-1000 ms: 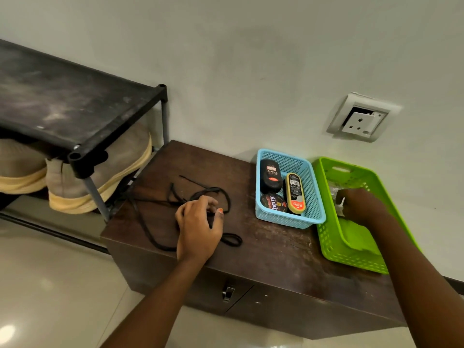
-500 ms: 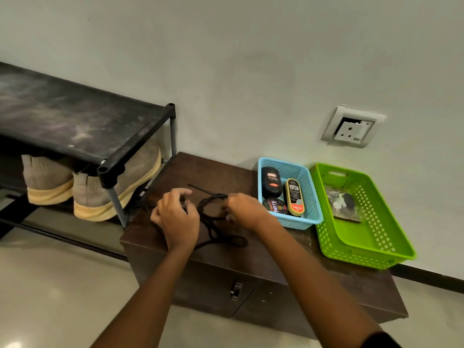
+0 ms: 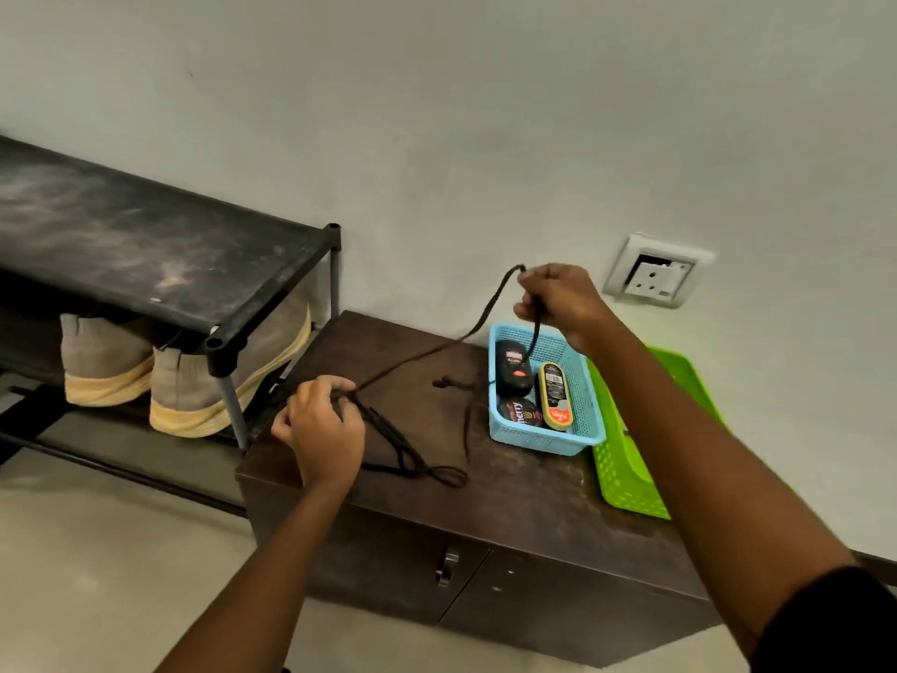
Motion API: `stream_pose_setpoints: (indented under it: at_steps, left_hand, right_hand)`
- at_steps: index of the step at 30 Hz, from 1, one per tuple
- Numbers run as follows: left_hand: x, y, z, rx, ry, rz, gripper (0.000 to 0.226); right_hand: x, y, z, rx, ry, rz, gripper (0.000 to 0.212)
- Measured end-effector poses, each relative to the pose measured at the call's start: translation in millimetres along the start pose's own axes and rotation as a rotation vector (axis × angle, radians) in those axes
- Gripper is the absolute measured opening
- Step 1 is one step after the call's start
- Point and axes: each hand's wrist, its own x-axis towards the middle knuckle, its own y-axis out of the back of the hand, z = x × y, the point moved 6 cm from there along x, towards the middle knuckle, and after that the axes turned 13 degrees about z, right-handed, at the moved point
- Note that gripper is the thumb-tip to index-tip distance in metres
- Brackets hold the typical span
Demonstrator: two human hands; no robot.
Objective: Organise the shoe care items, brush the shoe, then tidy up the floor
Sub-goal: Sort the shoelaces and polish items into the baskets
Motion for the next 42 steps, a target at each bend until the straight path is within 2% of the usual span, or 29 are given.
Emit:
stream_pose_setpoints:
  at_steps: [1, 4, 7, 10, 13, 15, 16, 19, 21, 23, 24, 27, 30, 32, 36, 38, 42]
  left_hand:
    - [0.8, 1.2, 2.0, -0.004, -0.001, 0.0, 0.02]
    - [1.3, 6.0, 10.9, -0.015, 0.008, -0.007, 0.019]
    - [-3.3, 15.8, 27.7, -0.065, 0.091, -0.025, 0.018]
    - [-14.1, 29.8, 52.1, -0.132, 0.142, -0.055, 0.016]
    - [-29.2, 44.9, 78.9, -0.172, 0.093, -0.12, 0.019]
    - [-33.1, 60.9, 95.2, -0.27, 0.07, -0.142, 0.022]
    - [-35.3, 68.4, 101.0, -0.322, 0.07, -0.164, 0.023]
    - [-47.5, 84.7, 120.9, -0.463, 0.053, -0.315, 0.036]
    - [-58.4, 94.3, 133.1, -0.58, 0.054, -0.449, 0.049]
    - [-74.2, 97.6, 135.5, -0.694, 0.109, -0.612, 0.055]
    - [-84.0, 96.4, 131.3, -0.707, 0.153, -0.695, 0.051]
    - [-109.5, 90.4, 115.1, -0.579, 0.187, -0.868, 0.016]
    - [-99.7, 83.5, 96.5, -0.527, 0.23, -0.716, 0.035]
    - [-77.1, 83.6, 84.3, -0.561, 0.363, -0.527, 0.036]
    - [-38.2, 87.1, 50.4, -0.748, 0.706, -0.154, 0.033]
    - [-31.0, 82.6, 39.8, -0.756, 0.807, -0.051, 0.032]
    - [-17.8, 70.9, 24.4, -0.778, 0.964, 0.079, 0.034]
  right_hand:
    - [1.8, 3.1, -6.9, -0.064, -0.005, -0.025, 0.016]
    - [1.2, 8.1, -46.9, 0.083, 0.015, -0.059, 0.018]
    - [-0.9, 24.3, -83.7, -0.127, 0.092, -0.008, 0.022]
    - [-6.2, 29.2, -104.4, -0.001, 0.066, -0.067, 0.015]
    - [-20.1, 46.1, -118.3, -0.244, 0.198, 0.052, 0.016]
    - [-35.6, 42.4, -120.9, -0.129, 0.172, -0.023, 0.018]
    - [-45.8, 40.1, -120.8, -0.171, 0.195, -0.066, 0.019]
    - [-85.4, 26.5, -110.0, -0.671, 0.374, -0.258, 0.017]
    - [-115.5, 13.6, -89.0, -0.889, 0.444, -0.425, 0.016]
    - [-141.0, 4.9, -66.1, -0.944, 0.482, -0.518, 0.017]
    - [-151.6, 2.6, -53.8, -0.941, 0.496, -0.543, 0.018]
    - [-170.2, 3.8, -23.1, -0.891, 0.533, -0.522, 0.023]
    - [-173.1, 22.5, -0.3, -0.766, 0.504, -0.429, 0.026]
    - [-172.3, 45.9, 16.9, -0.708, 0.47, -0.36, 0.036]
    - [-167.5, 112.0, 60.0, -0.481, 0.299, -0.172, 0.038]
    - [-164.2, 142.8, 77.9, -0.429, 0.228, -0.075, 0.045]
    - [-148.4, 166.2, 101.6, -0.449, 0.187, 0.065, 0.033]
